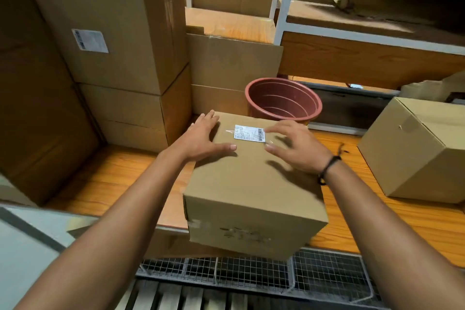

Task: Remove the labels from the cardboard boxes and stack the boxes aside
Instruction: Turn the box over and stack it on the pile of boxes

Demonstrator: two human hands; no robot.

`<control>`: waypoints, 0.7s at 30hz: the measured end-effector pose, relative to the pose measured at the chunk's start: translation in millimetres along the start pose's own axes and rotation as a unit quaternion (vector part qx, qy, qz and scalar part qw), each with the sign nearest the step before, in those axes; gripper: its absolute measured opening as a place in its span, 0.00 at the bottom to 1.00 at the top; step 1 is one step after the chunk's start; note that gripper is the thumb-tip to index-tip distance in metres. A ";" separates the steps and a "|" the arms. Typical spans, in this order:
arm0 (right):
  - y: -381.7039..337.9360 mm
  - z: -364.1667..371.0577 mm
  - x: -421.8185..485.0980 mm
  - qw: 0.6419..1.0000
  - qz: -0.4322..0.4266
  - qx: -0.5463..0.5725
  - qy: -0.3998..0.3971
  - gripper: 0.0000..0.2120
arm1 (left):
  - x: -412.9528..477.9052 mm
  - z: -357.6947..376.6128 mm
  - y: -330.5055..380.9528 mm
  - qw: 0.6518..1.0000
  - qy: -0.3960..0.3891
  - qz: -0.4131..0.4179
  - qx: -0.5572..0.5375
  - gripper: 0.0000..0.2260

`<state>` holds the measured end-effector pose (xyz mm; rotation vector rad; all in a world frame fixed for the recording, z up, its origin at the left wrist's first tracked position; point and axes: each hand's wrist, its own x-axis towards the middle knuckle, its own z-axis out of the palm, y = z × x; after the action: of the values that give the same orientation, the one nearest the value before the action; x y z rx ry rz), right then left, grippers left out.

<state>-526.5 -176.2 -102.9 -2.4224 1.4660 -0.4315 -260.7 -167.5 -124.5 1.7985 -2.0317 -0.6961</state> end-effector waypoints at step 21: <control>-45.2 5.3 135.4 0.967 0.037 -0.044 -0.249 0.11 | 10.3 8.5 -9.3 1.000 -0.012 0.008 0.022 0.49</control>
<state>-428.1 -276.1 -75.6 -2.2984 1.3576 0.2531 -259.2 -177.3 -137.4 1.8037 -2.0903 -0.6784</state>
